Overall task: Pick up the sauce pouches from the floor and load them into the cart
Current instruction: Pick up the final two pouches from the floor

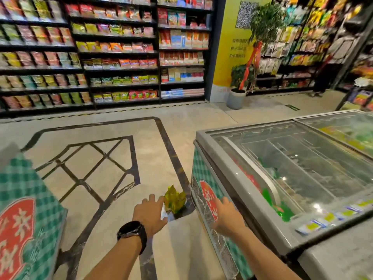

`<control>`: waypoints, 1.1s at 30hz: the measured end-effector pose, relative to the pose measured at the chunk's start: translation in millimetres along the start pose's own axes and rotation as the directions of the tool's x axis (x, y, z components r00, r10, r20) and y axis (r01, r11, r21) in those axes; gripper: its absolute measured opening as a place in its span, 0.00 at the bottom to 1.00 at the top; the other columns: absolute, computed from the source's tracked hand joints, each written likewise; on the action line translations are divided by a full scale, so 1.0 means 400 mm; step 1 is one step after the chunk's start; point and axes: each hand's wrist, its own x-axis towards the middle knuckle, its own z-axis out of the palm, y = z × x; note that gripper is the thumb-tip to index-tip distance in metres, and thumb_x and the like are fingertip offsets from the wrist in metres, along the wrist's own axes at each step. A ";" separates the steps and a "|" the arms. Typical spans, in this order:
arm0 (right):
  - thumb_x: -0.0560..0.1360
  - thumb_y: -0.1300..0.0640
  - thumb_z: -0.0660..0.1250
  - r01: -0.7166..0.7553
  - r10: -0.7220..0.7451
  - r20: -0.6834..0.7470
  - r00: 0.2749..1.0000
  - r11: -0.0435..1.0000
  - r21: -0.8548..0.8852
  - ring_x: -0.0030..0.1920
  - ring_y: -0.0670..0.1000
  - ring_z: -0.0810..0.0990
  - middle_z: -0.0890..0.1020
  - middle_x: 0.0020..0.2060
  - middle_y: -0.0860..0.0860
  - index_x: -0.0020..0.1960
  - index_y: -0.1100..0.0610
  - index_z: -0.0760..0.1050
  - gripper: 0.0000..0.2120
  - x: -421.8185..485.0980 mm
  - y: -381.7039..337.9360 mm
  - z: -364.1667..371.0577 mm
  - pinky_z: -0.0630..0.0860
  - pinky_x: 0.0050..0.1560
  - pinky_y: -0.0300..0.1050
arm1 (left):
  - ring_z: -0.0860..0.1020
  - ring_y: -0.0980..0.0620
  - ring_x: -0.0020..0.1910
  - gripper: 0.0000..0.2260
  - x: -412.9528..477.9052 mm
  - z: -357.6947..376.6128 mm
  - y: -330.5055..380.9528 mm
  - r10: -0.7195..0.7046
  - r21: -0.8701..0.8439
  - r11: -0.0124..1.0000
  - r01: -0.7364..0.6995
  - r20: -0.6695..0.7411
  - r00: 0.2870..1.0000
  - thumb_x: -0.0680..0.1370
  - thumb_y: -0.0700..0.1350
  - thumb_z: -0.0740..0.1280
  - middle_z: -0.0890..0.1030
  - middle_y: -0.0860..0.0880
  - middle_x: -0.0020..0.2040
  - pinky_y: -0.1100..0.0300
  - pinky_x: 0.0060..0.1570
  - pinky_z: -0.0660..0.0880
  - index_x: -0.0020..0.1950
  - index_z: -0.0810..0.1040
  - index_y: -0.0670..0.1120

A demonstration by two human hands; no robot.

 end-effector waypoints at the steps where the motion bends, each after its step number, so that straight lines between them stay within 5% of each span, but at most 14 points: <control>1: 0.72 0.54 0.67 0.014 -0.014 -0.001 1.000 1.000 0.022 0.66 0.57 0.68 0.64 0.70 0.54 0.77 0.51 0.54 0.37 0.056 -0.012 -0.011 0.73 0.56 0.50 | 0.74 0.44 0.65 0.30 0.045 -0.013 -0.009 -0.008 -0.015 1.000 0.008 0.006 1.000 0.79 0.62 0.61 0.68 0.46 0.70 0.52 0.58 0.73 0.78 0.58 0.53; 6: 0.73 0.48 0.67 0.126 -0.126 0.007 0.992 0.992 0.012 0.67 0.59 0.68 0.67 0.69 0.56 0.75 0.52 0.58 0.34 0.324 -0.094 -0.055 0.72 0.61 0.52 | 0.75 0.45 0.65 0.30 0.232 -0.073 -0.095 -0.054 -0.042 0.998 0.054 -0.005 0.999 0.79 0.62 0.62 0.70 0.46 0.70 0.51 0.58 0.76 0.78 0.58 0.54; 13: 0.73 0.55 0.68 0.105 -0.106 0.091 0.990 0.994 0.014 0.66 0.58 0.70 0.66 0.68 0.54 0.74 0.52 0.58 0.33 0.644 -0.219 -0.041 0.75 0.56 0.50 | 0.73 0.44 0.69 0.31 0.500 -0.109 -0.294 -0.123 0.041 0.992 0.121 0.062 0.990 0.80 0.61 0.61 0.68 0.45 0.73 0.51 0.60 0.74 0.79 0.56 0.52; 23: 0.74 0.47 0.66 -0.093 0.087 0.122 0.989 0.995 0.043 0.70 0.60 0.66 0.62 0.73 0.58 0.75 0.53 0.58 0.33 1.095 -0.355 0.079 0.72 0.62 0.55 | 0.74 0.42 0.65 0.29 1.069 -0.092 -0.464 0.132 0.094 0.984 -0.151 0.181 0.975 0.80 0.58 0.62 0.68 0.44 0.70 0.48 0.56 0.76 0.77 0.58 0.50; 33: 0.73 0.49 0.69 -0.275 0.221 0.226 0.949 0.930 0.244 0.67 0.56 0.68 0.66 0.67 0.53 0.72 0.52 0.63 0.30 1.366 -0.245 0.425 0.72 0.63 0.51 | 0.74 0.43 0.63 0.29 1.407 0.297 -0.449 0.219 0.058 0.967 -0.248 0.307 0.926 0.80 0.58 0.62 0.68 0.46 0.69 0.51 0.55 0.76 0.77 0.57 0.53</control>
